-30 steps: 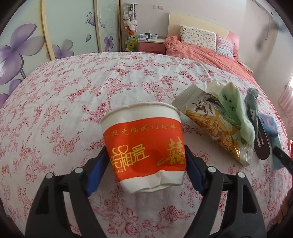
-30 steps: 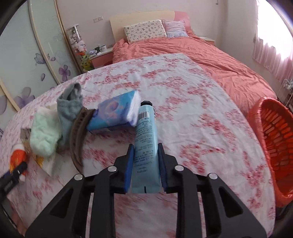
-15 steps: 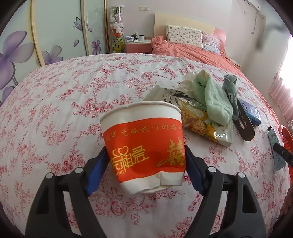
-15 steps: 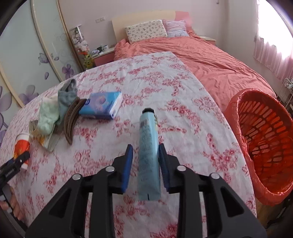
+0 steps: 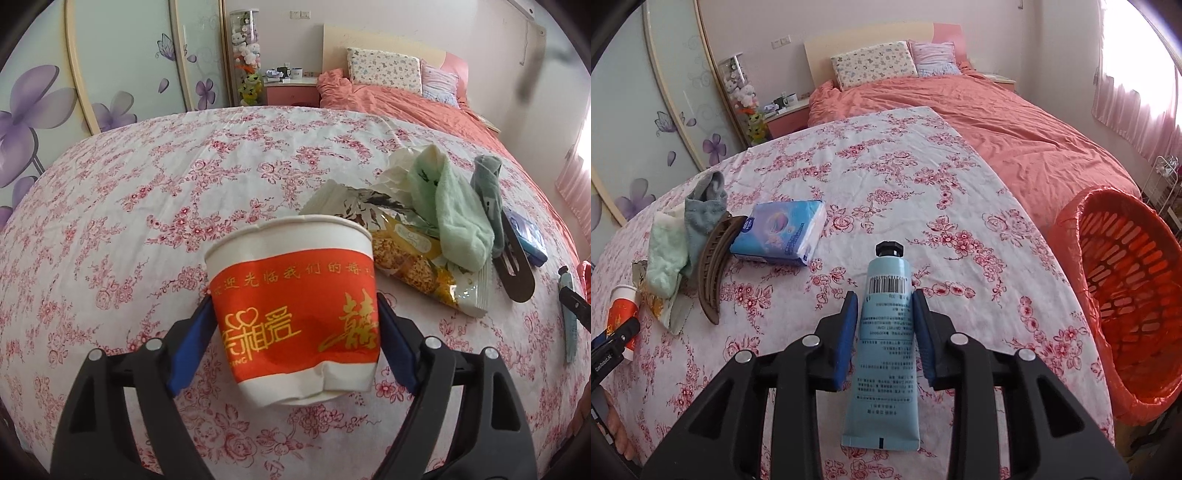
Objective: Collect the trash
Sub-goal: 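Lift the paper cup with the left tool while the right tool grasps the blue tube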
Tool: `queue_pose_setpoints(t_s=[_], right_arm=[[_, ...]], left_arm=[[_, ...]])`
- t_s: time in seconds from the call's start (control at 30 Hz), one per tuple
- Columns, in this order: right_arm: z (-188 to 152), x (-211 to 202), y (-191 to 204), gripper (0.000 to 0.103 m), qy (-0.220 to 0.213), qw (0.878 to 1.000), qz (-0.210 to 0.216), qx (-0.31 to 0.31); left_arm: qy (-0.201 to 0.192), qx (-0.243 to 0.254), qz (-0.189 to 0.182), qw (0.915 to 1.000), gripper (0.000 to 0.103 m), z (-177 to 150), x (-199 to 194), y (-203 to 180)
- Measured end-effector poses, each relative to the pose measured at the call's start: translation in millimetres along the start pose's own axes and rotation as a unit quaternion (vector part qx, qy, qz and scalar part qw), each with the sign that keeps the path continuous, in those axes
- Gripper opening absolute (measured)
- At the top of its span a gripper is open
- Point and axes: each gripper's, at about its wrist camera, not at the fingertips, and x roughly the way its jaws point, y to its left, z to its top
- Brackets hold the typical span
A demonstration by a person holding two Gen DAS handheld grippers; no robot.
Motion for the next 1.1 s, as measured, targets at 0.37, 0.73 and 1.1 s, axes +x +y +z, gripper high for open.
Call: queue_pose_setpoints(t_s=[0.37,0.73,1.1], right_arm=[[-3,-3,1,0.029,0.000,1.000,0.006,-0.002],[-12,-9,5,0.029,0.002,1.000,0.021,-0.012],[-10,-22,2,0.028,-0.005,0.999,0.032,-0.004]], left_arm=[[-0.003,-0.009,-0.011,0.9999,0.078,-4,-1,3],[-0.018,-0.004,-0.019,0.9996,0.077,-8,-18,4],[-0.014,-0.005,-0.019,0.9997,0.077,-10,-20,2]])
